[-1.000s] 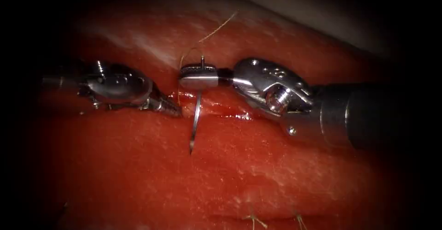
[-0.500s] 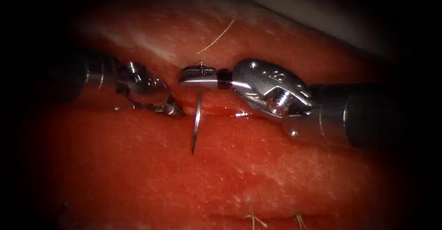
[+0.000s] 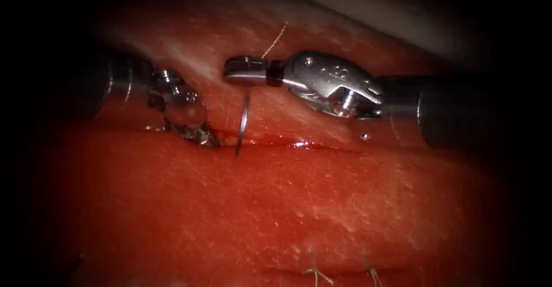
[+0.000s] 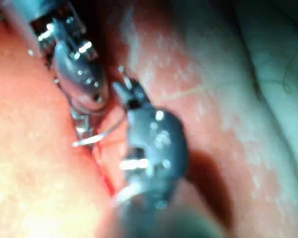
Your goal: Wound Closure
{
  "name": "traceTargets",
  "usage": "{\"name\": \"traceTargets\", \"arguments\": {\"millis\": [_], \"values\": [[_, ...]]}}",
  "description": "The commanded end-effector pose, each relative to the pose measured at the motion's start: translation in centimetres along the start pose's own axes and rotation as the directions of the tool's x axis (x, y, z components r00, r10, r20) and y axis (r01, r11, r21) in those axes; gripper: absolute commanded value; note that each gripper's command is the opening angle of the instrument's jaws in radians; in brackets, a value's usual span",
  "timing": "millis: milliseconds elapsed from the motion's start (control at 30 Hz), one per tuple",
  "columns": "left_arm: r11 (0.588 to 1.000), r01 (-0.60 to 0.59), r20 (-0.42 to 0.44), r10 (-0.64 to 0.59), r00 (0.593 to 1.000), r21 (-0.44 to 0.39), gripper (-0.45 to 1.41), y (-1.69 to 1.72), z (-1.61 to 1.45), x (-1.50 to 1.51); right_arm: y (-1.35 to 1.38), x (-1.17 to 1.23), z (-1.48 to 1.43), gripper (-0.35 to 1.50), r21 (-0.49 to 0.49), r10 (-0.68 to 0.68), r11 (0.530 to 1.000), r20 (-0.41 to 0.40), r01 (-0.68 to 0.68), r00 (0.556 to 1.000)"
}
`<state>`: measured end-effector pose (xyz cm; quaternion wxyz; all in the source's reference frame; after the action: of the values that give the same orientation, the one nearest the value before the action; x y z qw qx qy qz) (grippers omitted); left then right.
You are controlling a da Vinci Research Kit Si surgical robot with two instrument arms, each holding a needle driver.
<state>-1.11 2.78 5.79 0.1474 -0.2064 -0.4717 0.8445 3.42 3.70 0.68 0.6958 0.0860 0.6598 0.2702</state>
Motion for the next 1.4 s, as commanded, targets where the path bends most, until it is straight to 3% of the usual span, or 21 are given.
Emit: {"name": "traceTargets", "arguments": {"millis": [33, 633, 900, 1400], "values": [[1.0, -0.007, -0.002, 0.007, 1.0, -0.004, 0.07, -0.01, 0.08, 0.03, 0.07, -0.02, 0.1, -0.35, -0.005, -0.011, 1.0, -0.002, 0.011, 1.0], [0.999, -0.05, -0.033, 0.05, 0.998, -0.005, 0.15, 0.2, -0.13, 0.02, -0.05, -0.4, 0.31, -0.35, -0.001, -0.201, 0.979, 0.095, 0.202, 0.975], [0.998, -0.056, -0.046, 0.055, 0.997, -0.011, 0.15, 0.37, -0.16, 0.02, -0.03, -0.4, 0.33, -0.35, 0.009, -0.286, 0.958, 0.11, 0.287, 0.952], [0.998, -0.06, -0.061, 0.061, 0.996, 0.015, 0.12, 0.57, -0.11, -0.09, -0.23, -0.43, 0.31, -0.35, 0.027, -0.302, 0.953, 0.11, 0.301, 0.947]]}}
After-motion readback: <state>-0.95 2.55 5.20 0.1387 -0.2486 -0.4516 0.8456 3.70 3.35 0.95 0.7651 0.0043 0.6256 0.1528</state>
